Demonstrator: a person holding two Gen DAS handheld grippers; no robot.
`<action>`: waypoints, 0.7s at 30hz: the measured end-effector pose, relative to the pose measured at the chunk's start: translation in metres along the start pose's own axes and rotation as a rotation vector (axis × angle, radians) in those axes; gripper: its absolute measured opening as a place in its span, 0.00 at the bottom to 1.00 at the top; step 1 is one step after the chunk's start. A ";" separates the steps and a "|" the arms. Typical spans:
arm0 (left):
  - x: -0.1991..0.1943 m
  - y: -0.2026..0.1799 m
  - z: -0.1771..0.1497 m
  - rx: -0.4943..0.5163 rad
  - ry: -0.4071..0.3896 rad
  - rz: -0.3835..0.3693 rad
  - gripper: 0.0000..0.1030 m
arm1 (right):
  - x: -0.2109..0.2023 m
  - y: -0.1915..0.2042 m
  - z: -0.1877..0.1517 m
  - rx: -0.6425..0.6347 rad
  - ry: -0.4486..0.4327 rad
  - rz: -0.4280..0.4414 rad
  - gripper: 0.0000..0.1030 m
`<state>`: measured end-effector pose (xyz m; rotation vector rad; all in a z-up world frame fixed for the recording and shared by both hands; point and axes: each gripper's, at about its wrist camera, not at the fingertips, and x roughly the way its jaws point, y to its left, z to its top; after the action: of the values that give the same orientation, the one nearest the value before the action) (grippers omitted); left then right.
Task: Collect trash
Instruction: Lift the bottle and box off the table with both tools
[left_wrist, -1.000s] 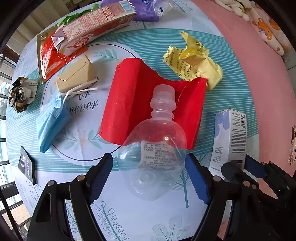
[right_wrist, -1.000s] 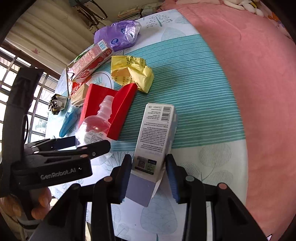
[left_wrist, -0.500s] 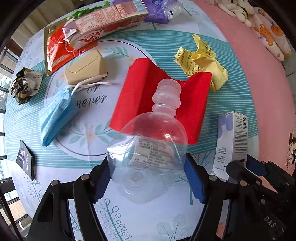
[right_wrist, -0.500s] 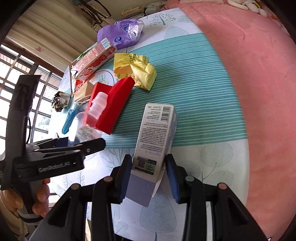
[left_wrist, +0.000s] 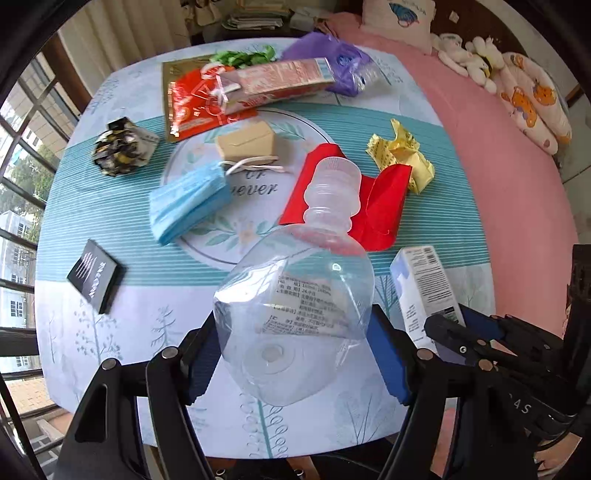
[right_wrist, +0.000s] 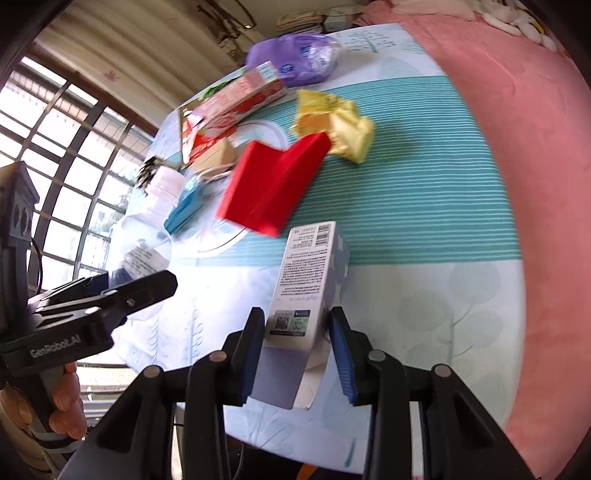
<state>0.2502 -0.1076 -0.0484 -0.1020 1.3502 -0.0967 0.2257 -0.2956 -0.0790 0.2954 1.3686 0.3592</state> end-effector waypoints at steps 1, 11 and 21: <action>-0.005 0.003 -0.006 -0.005 -0.012 0.000 0.70 | 0.001 0.004 -0.003 -0.002 0.017 0.006 0.03; -0.023 0.053 -0.059 -0.061 -0.046 -0.016 0.70 | 0.018 0.046 -0.038 -0.066 0.011 -0.075 0.00; -0.040 0.112 -0.108 -0.136 -0.050 -0.015 0.70 | 0.017 0.060 -0.029 0.010 -0.048 -0.108 0.02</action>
<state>0.1375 0.0065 -0.0471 -0.2280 1.3060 -0.0145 0.1952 -0.2342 -0.0745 0.2364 1.3332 0.2540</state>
